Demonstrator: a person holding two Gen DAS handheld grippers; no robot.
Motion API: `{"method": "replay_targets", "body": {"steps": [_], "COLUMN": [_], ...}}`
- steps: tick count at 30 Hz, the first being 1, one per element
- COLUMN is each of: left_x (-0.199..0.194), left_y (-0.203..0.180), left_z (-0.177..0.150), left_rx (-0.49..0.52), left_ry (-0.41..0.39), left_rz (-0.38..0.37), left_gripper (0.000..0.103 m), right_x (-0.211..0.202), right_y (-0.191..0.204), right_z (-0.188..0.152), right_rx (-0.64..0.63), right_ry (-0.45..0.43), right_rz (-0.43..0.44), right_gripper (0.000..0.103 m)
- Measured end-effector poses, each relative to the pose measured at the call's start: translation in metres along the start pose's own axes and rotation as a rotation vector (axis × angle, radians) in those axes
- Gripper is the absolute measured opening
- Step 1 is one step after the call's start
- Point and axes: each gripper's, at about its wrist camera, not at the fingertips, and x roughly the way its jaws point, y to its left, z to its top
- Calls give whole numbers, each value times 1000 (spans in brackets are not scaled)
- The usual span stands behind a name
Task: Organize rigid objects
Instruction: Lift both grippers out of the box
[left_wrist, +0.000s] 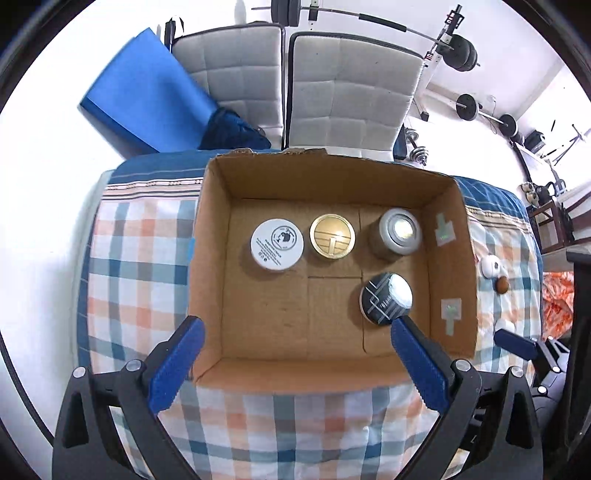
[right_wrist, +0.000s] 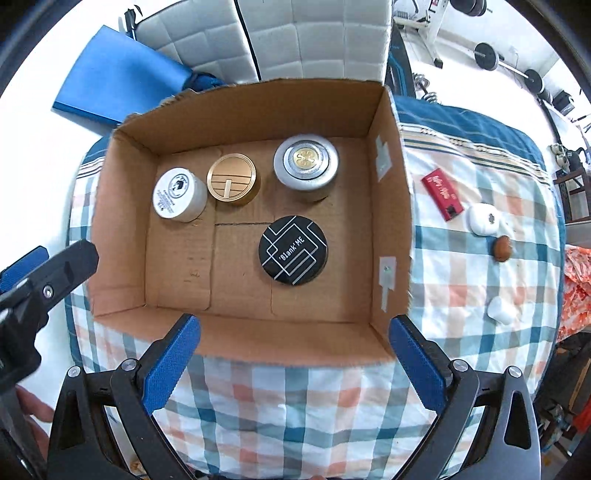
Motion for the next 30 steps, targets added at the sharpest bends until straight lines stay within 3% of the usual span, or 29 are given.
{"method": "replay_targets", "body": {"steps": [9,17,20,24,30], "left_x": [-40,-56,-56,-41,21], "left_y": [-13,-36,-70,-129,-227], "left_z": [-28,-36,-31,-22,-3], "left_rx": [32,40,75,126,178], "left_ry": [-33,-42,-57,-45,39], "left_rz": [-8,-42,-55,-115,-145], "left_gripper": [103,103,103,103,103], "right_x": [-55,-71,-71,-70,-45], "right_y": [-3,-23,-55,-122,-244], "right_z": [-37,-52,-55,-57,-58], "right_rx": [-15,-1,56,147,343], "right_ry": [-61,-51,-30,-34,23], "right_rz": [39,118,135,57,-21], "right_gripper": [103,103,103,103,103]}}
